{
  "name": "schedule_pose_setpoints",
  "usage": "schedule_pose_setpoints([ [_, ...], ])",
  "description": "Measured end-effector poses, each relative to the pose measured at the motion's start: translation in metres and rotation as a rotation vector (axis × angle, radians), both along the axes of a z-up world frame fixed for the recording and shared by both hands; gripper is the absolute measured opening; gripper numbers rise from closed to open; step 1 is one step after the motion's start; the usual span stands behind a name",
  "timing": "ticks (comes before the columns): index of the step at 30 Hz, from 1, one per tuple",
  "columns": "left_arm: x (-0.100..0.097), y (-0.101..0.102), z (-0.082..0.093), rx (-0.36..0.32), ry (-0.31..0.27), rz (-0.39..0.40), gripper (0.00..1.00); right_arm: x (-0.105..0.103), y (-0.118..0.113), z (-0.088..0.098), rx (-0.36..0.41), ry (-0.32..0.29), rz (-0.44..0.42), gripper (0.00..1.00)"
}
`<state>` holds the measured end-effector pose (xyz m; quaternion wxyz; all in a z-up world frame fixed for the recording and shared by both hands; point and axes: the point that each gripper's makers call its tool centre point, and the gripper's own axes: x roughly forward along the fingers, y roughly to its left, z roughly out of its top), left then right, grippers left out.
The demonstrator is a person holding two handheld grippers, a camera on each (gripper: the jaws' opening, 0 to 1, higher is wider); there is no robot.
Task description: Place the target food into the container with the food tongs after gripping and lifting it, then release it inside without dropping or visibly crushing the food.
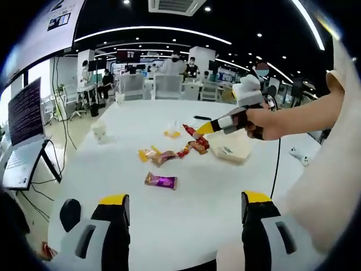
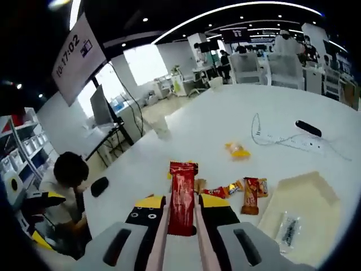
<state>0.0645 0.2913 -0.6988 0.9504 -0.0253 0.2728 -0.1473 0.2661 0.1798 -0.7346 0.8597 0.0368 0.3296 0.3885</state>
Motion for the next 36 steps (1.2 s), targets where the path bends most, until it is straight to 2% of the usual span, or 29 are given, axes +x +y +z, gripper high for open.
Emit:
schedule_pose_setpoints([
  [6, 0.011, -0.01, 0.007, 0.01, -0.02, -0.042, 0.81, 0.011, -0.022, 0.012, 0.053, -0.004, -0.073, 0.22],
  [15, 0.009, -0.016, 0.004, 0.004, -0.01, -0.072, 0.81, 0.023, -0.051, 0.023, 0.069, -0.032, -0.141, 0.22],
  [19, 0.01, -0.023, 0.008, -0.025, -0.021, -0.087, 0.84, 0.024, -0.061, 0.033, 0.071, -0.047, -0.17, 0.22],
  [29, 0.008, -0.031, 0.01, -0.045, -0.028, -0.112, 0.84, 0.023, -0.089, 0.058, 0.08, -0.072, -0.267, 0.22],
  [36, 0.007, -0.033, 0.01, -0.062, -0.021, -0.118, 0.82, 0.023, -0.1, 0.064, 0.079, -0.079, -0.296, 0.22],
])
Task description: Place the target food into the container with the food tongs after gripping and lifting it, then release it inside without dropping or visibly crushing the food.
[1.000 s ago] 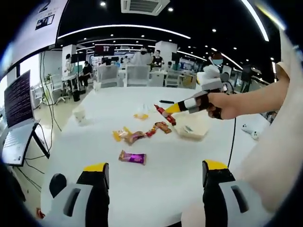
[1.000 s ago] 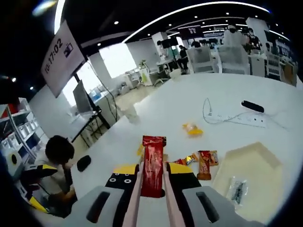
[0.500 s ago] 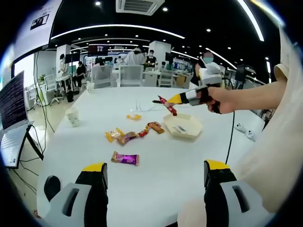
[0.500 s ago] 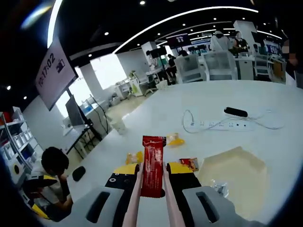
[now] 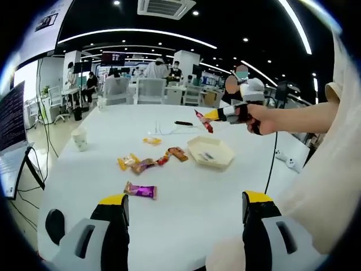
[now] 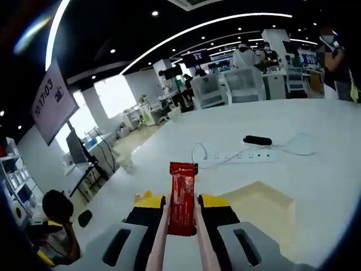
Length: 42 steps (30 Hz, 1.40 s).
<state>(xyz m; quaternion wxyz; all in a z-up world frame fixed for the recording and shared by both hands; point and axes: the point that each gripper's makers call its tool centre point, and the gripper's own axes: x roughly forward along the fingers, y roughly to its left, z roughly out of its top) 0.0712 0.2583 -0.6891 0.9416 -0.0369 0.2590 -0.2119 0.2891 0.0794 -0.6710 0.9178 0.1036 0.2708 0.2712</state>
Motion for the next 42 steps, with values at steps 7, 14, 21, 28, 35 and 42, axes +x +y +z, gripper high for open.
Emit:
schedule_pose_setpoints([
  [7, 0.004, -0.001, 0.005, -0.007, -0.009, -0.004, 0.81, 0.005, -0.022, 0.007, 0.003, -0.005, -0.054, 0.23],
  [14, 0.002, -0.007, 0.003, -0.008, -0.002, -0.017, 0.81, 0.009, -0.033, 0.008, -0.003, -0.011, -0.071, 0.23],
  [21, -0.001, -0.01, 0.001, -0.01, 0.007, -0.02, 0.8, 0.015, -0.051, 0.005, 0.005, -0.005, -0.112, 0.23],
  [28, -0.004, -0.009, -0.003, -0.011, 0.019, -0.018, 0.8, 0.016, -0.062, 0.002, -0.004, -0.004, -0.126, 0.23],
  [35, -0.004, -0.01, -0.004, -0.011, 0.023, -0.02, 0.79, 0.019, -0.071, -0.004, -0.018, 0.005, -0.14, 0.23],
  [42, -0.004, -0.009, -0.007, -0.014, 0.033, -0.02, 0.79, 0.017, -0.072, -0.007, -0.042, 0.006, -0.13, 0.23],
])
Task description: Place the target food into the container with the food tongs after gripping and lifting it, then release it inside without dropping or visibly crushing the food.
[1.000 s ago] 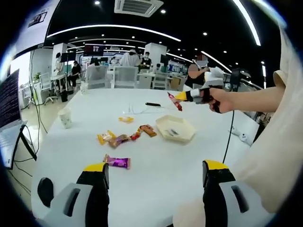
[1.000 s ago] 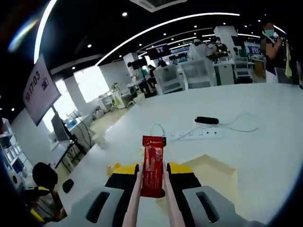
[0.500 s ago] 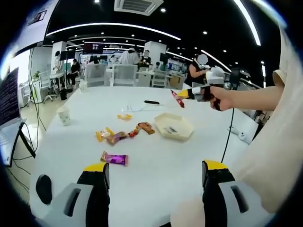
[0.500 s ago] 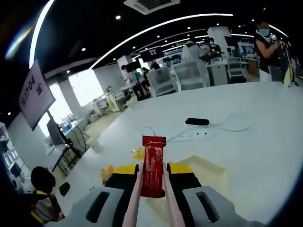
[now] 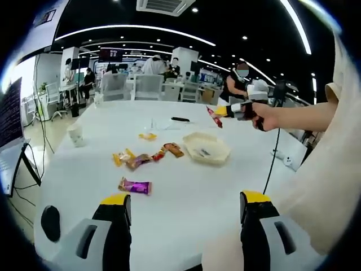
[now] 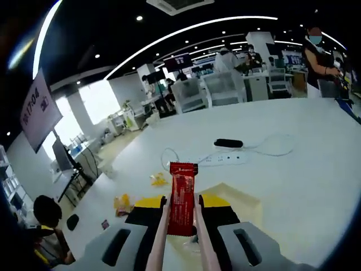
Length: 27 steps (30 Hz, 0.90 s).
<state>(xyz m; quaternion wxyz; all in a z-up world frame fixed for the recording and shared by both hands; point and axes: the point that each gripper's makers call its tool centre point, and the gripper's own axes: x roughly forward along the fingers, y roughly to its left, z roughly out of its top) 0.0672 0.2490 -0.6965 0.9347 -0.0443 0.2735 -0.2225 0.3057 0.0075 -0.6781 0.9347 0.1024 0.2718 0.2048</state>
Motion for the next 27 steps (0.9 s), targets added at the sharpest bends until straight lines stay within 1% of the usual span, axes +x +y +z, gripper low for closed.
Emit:
schedule_pose_setpoints([
  [5, 0.0013, -0.0013, -0.0018, 0.003, 0.004, -0.008, 0.78, -0.0023, 0.0032, -0.0032, 0.002, 0.007, 0.004, 0.23],
  [9, 0.0006, -0.003, -0.0036, 0.008, 0.011, -0.021, 0.76, 0.0003, -0.0005, -0.0045, -0.008, 0.01, 0.003, 0.23],
  [17, 0.0011, -0.0004, -0.0055, 0.008, 0.015, -0.004, 0.78, 0.0014, -0.0021, -0.006, -0.013, 0.014, 0.001, 0.23],
  [27, 0.0012, -0.0018, -0.0063, 0.007, 0.02, -0.008, 0.77, 0.0015, 0.0052, -0.0066, 0.009, 0.023, 0.011, 0.24],
])
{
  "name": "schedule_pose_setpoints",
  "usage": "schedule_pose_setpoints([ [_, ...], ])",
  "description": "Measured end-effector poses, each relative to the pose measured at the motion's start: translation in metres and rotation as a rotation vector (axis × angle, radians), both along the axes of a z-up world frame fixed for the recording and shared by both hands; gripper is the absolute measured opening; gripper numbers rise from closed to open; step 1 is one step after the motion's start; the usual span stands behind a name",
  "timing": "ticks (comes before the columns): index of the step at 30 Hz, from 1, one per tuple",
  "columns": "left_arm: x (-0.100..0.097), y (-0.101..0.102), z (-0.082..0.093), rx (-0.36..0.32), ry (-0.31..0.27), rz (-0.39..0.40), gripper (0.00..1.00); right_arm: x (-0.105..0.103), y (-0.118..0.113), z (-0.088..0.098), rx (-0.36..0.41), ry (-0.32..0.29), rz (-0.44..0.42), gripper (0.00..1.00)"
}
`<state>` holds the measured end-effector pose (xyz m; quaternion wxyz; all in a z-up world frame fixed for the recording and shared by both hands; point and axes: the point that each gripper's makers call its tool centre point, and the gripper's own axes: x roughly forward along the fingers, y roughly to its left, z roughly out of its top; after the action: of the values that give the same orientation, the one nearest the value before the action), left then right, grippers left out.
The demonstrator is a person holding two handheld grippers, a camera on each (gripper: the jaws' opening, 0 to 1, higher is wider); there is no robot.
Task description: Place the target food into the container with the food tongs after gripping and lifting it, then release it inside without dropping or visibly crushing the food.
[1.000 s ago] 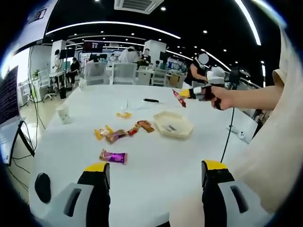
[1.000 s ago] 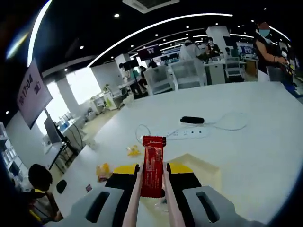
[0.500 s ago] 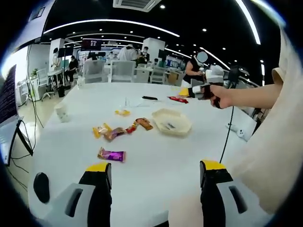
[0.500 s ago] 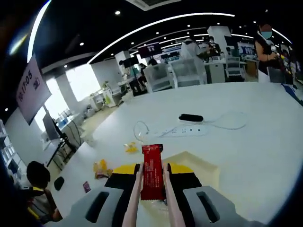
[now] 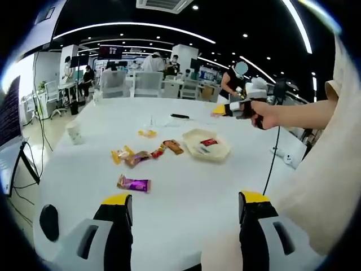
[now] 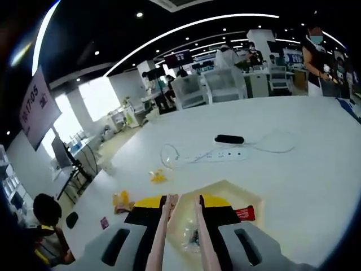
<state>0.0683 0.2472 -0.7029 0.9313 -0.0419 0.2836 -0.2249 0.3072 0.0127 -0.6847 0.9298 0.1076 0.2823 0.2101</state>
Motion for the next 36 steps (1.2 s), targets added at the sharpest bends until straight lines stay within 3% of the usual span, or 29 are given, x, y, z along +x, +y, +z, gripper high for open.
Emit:
schedule_pose_setpoints([
  [16, -0.001, 0.002, -0.002, -0.005, 0.013, 0.004, 0.76, -0.004, 0.027, -0.006, 0.025, 0.034, 0.073, 0.25],
  [36, -0.001, 0.006, -0.005, -0.014, 0.019, 0.022, 0.76, -0.018, 0.076, -0.02, 0.012, 0.08, 0.21, 0.26],
])
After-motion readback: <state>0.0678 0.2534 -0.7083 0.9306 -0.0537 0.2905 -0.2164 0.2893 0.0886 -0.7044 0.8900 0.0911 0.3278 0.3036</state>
